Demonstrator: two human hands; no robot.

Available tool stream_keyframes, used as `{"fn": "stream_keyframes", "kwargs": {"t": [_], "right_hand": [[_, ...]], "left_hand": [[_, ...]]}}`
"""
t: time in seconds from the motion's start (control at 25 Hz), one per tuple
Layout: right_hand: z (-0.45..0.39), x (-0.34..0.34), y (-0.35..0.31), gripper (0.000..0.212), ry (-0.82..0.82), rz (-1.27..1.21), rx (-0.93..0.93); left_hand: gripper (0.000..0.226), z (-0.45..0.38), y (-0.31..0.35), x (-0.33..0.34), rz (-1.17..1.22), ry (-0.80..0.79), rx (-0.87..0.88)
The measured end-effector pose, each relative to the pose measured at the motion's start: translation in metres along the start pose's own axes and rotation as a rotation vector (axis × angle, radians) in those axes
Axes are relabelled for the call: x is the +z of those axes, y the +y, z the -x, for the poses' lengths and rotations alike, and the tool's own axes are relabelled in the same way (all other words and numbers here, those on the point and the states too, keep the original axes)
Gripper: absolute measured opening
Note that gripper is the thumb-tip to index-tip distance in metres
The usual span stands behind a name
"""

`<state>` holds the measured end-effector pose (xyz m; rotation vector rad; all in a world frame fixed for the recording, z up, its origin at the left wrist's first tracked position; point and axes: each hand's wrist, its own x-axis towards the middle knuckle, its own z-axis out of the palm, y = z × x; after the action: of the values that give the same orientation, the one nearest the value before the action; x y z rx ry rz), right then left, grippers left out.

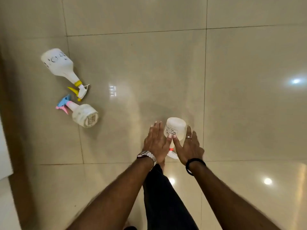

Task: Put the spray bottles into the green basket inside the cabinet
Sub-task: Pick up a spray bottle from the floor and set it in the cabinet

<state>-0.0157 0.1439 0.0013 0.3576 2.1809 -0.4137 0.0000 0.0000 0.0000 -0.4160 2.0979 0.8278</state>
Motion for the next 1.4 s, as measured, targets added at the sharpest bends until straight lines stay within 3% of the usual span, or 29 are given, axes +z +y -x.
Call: {"fn": "stream_keyframes", "kwargs": {"t": [0.16,0.32,0.56,0.8,1.0,1.08,1.2,1.4], "right_hand": [[-0.012,0.009,-0.005,0.080,-0.171,-0.510,-0.028],[0.007,-0.012,-0.017,0.073,-0.156,-0.553,-0.004],[0.062,-0.081,-0.053,0.070,-0.199,-0.314,0.008],[0.124,-0.149,-0.131,0.045,-0.204,-0.238,-0.382],[0.201,-0.151,-0.224,0.067,-0.366,0.075,-0.755],[0.235,-0.139,-0.259,0.036,-0.375,0.229,-0.776],[0.291,-0.096,-0.314,0.072,-0.383,0.466,-0.856],[0.380,-0.009,-0.365,0.090,-0.358,0.563,-0.968]], "left_hand": [[0.064,-0.023,0.007,0.013,0.428,-0.153,-0.153],[0.053,-0.005,0.020,-0.006,0.356,-0.024,-0.149],[0.078,0.047,0.043,-0.095,0.245,-0.042,-0.151],[0.095,0.117,0.037,-0.209,0.426,-0.002,-0.272],[0.087,0.214,-0.030,-0.284,0.632,0.124,-0.402],[0.088,0.249,-0.064,-0.296,0.717,0.149,-0.450],[0.095,0.313,-0.125,-0.304,0.822,0.225,-0.558],[0.114,0.420,-0.204,-0.273,1.026,0.316,-0.611]]}}
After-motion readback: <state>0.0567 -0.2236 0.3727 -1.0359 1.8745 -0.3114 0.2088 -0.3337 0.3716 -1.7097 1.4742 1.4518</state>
